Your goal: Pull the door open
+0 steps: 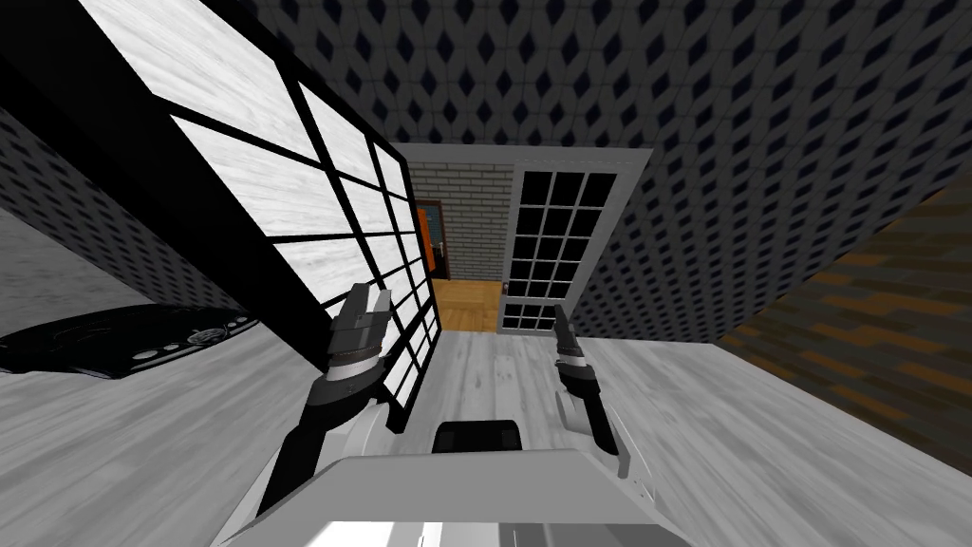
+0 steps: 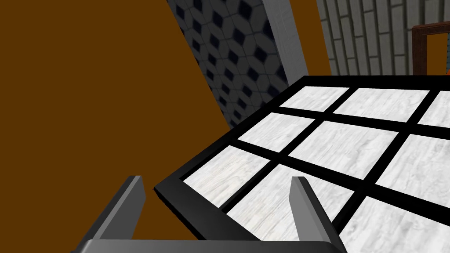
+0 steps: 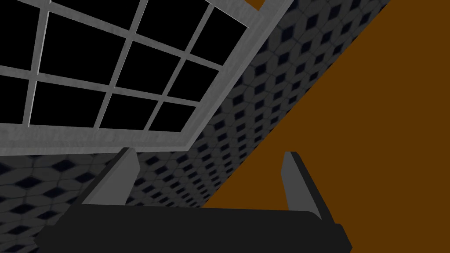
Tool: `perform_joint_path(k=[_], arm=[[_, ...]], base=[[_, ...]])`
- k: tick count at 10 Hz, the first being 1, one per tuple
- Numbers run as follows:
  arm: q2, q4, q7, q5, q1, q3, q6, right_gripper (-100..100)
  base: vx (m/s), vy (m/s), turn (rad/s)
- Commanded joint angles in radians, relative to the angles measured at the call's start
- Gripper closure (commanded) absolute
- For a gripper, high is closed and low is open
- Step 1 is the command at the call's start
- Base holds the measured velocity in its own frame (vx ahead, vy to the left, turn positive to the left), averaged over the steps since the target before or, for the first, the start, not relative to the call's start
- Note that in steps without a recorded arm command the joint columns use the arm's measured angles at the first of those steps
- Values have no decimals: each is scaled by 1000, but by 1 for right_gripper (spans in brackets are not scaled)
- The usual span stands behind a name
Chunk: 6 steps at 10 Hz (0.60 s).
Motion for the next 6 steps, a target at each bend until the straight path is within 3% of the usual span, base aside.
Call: perform_joint_path(k=[1,6], arm=[[-5,34,25,12,-6,-6,-11,-100],[-20,138,99,50,-33,-27,-36,-100]], base=[[90,15,-16],[98,13,-17]])
